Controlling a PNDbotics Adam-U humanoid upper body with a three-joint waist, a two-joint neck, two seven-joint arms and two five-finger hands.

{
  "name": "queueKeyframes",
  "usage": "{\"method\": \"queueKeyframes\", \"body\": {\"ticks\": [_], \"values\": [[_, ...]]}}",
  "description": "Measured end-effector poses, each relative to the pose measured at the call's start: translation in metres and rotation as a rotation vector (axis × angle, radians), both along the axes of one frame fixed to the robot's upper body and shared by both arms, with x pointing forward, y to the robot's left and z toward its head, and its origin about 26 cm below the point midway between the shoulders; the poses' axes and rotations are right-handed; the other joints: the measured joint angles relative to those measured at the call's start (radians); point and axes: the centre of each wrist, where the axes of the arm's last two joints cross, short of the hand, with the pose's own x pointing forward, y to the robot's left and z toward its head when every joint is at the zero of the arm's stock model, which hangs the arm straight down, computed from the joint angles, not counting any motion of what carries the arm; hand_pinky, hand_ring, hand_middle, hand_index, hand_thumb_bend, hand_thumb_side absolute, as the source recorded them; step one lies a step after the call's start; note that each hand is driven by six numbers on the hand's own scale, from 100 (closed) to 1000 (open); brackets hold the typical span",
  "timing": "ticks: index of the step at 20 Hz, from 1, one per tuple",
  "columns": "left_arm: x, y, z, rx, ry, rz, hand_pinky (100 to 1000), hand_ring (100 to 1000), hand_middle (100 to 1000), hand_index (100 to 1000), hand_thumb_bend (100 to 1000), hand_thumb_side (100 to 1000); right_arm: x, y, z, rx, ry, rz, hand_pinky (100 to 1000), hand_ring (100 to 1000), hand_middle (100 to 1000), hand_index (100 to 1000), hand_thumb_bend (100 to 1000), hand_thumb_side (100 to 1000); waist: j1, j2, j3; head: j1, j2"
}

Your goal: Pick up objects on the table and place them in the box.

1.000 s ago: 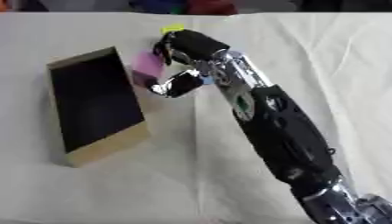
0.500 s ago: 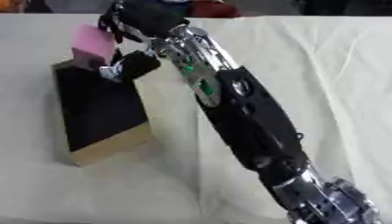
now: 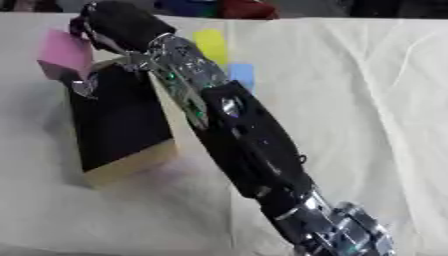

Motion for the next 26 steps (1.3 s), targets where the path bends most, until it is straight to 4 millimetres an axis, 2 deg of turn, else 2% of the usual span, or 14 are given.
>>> {"method": "queueKeyframes", "body": {"ticks": [9, 13, 14, 15, 17, 18, 19, 26], "values": [[0.000, 0.000, 0.000, 0.004, 0.004, -0.004, 647, 655, 754, 819, 100, 738, 0.009, -0.003, -0.015, 0.010, -0.035, -0.087, 720, 790, 476, 665, 112, 603, 0.003, 0.001, -0.001, 0.000, 0.000], [0.000, 0.000, 0.000, 0.005, 0.004, -0.005, 647, 655, 754, 819, 100, 739, 0.010, -0.003, -0.018, -0.002, -0.037, -0.092, 721, 793, 479, 666, 127, 617, 0.004, 0.001, -0.002, 0.000, -0.001], [0.000, 0.000, 0.000, 0.005, 0.004, -0.005, 647, 655, 754, 819, 100, 739, 0.010, -0.003, -0.019, -0.007, -0.036, -0.089, 722, 796, 481, 668, 167, 630, 0.004, 0.001, -0.002, 0.000, -0.001], [0.000, 0.000, 0.000, 0.005, 0.005, -0.005, 647, 655, 754, 819, 100, 739, 0.010, -0.003, -0.020, -0.014, -0.033, -0.083, 723, 797, 483, 669, 137, 626, 0.004, 0.001, -0.002, 0.000, -0.001], [0.000, 0.000, 0.000, 0.005, 0.006, -0.006, 647, 655, 754, 819, 100, 739, 0.008, 0.001, -0.024, -0.034, -0.021, -0.063, 722, 797, 485, 670, 139, 627, 0.004, 0.001, -0.002, 0.000, -0.001], [0.000, 0.000, 0.000, 0.005, 0.006, -0.006, 647, 655, 754, 819, 100, 741, 0.008, 0.003, -0.026, -0.043, -0.014, -0.053, 721, 797, 488, 671, 161, 606, 0.004, 0.001, -0.002, -0.001, -0.001], [0.000, 0.000, 0.000, 0.005, 0.006, -0.006, 647, 655, 754, 819, 100, 739, 0.007, 0.005, -0.027, -0.053, -0.009, -0.045, 721, 797, 489, 671, 147, 627, 0.004, 0.001, -0.002, -0.001, -0.001], [0.000, 0.000, 0.000, 0.006, 0.009, -0.007, 646, 654, 754, 819, 100, 741, 0.010, 0.009, -0.044, -0.149, 0.013, -0.050, 728, 807, 511, 685, 208, 639, 0.004, 0.003, -0.001, -0.004, -0.001]]}}
